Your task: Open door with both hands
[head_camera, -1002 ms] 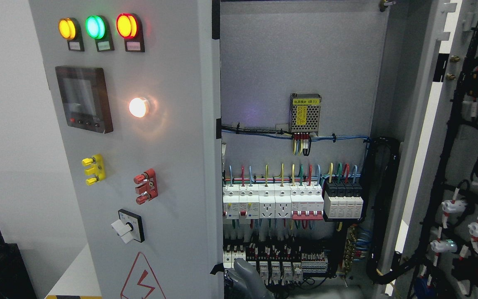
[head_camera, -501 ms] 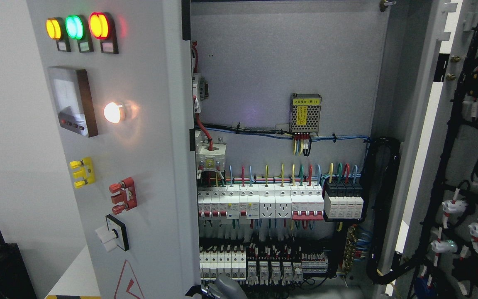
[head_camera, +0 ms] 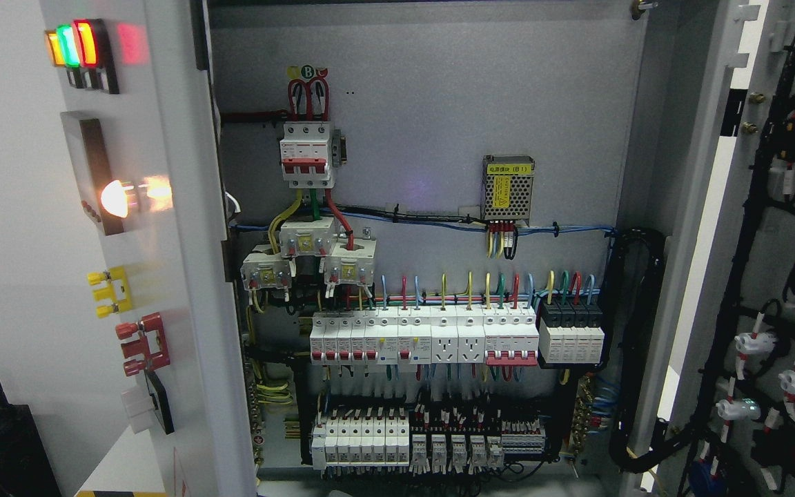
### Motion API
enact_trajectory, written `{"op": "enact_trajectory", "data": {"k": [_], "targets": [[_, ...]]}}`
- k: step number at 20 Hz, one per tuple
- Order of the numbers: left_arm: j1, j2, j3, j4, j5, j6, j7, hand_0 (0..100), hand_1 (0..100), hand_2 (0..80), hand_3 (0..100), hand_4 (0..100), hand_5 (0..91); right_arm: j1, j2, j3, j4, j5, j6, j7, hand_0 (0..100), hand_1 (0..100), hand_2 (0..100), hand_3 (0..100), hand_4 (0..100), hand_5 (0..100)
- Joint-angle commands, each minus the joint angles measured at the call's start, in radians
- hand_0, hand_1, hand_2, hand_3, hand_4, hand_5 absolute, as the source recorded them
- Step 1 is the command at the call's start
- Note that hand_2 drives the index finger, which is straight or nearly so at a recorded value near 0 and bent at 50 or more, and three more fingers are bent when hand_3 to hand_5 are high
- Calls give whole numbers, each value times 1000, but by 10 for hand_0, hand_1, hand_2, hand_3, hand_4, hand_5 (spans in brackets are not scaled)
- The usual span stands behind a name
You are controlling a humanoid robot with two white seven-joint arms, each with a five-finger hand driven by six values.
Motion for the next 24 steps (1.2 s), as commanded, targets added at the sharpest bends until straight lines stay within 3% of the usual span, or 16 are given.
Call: {"op": "enact_trajectory", "data": {"k": [1, 9, 16, 24], "targets": [[0, -1, -1, 2, 0, 0, 0, 0, 0, 0, 0, 29, 0, -1, 68, 92, -9, 8, 30, -5, 0, 0, 0, 0, 0, 0], [0, -1, -2, 2, 0, 0, 0, 0, 0, 0, 0, 29, 0, -2, 112, 117, -6, 70, 65, -38, 0, 0, 0, 0, 0, 0], [0, -1, -2, 1, 1, 0, 0, 0, 0, 0, 0, 29, 0, -7, 192, 132, 8, 170, 57, -63, 0, 0, 0, 0, 0, 0], [0, -1, -2, -5, 1, 0, 0, 0, 0, 0, 0, 29, 0, -8, 197, 175, 8, 173, 54, -65, 0, 0, 0, 0, 0, 0]]}}
